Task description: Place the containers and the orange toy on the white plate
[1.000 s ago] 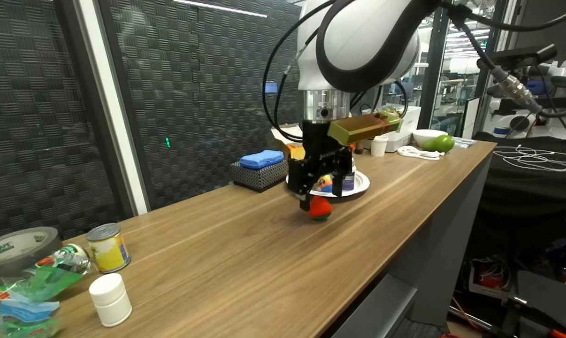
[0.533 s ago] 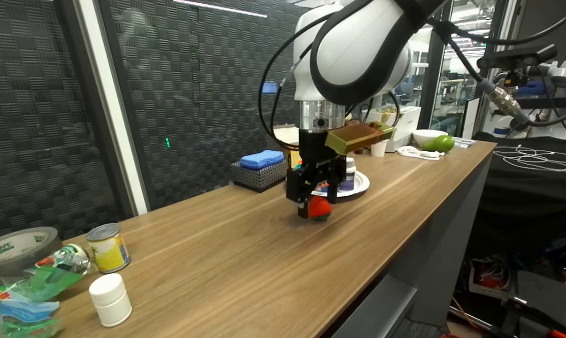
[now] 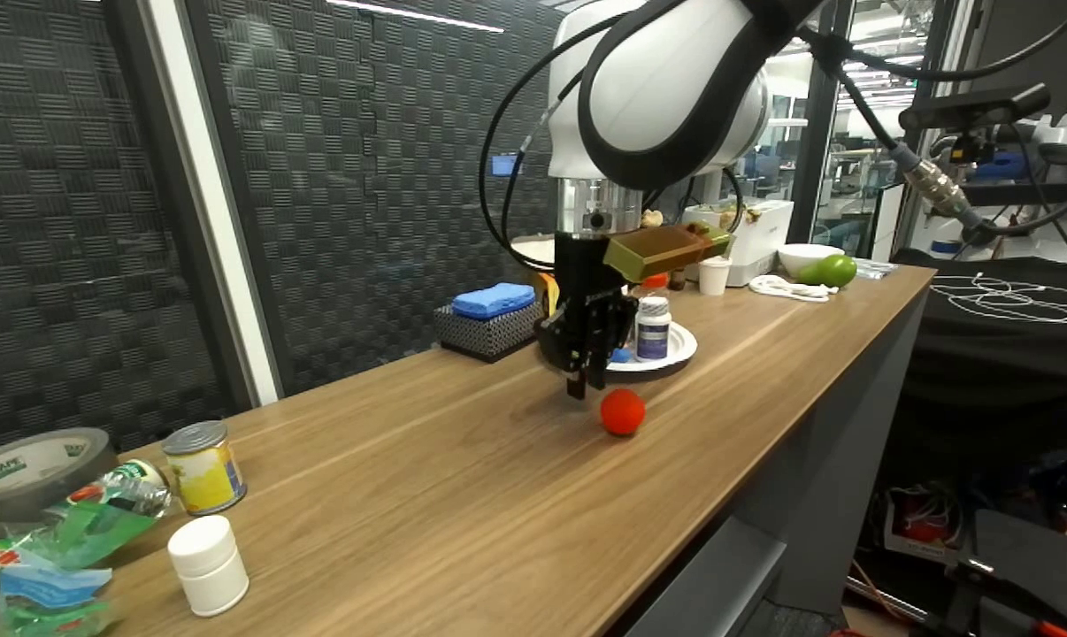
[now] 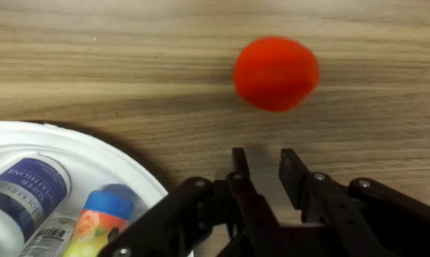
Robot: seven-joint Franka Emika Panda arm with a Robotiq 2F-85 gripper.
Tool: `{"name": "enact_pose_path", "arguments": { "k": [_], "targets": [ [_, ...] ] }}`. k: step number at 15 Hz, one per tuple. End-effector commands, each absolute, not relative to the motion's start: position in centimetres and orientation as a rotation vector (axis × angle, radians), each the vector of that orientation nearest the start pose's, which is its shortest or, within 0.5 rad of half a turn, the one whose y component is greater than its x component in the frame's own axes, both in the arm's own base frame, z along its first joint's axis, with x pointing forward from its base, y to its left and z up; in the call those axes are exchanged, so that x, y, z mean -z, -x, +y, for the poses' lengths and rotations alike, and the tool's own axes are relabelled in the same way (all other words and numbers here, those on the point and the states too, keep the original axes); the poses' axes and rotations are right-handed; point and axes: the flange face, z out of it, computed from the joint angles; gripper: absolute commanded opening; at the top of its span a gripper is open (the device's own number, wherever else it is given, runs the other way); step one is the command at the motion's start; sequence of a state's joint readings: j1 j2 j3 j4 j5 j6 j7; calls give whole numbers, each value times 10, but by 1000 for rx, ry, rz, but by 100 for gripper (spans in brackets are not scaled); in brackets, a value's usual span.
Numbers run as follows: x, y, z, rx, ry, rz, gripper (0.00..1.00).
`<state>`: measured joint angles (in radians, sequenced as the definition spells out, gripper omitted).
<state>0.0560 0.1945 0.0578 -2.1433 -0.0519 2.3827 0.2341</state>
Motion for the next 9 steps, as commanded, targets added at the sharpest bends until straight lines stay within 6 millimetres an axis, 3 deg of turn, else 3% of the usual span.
{"name": "enact_pose_path", "arguments": {
  "k": [1, 2, 3, 5, 9],
  "targets": [
    [-344, -556, 63, 120, 3186, 118, 0],
    [-347, -555, 62, 125, 3190, 107, 8],
    [-351, -554, 62, 145, 3199, 88, 36],
    [-358, -555, 60, 200, 3225, 42, 35],
    [-370, -554, 49, 243, 3254, 49, 66]
  ]
}}
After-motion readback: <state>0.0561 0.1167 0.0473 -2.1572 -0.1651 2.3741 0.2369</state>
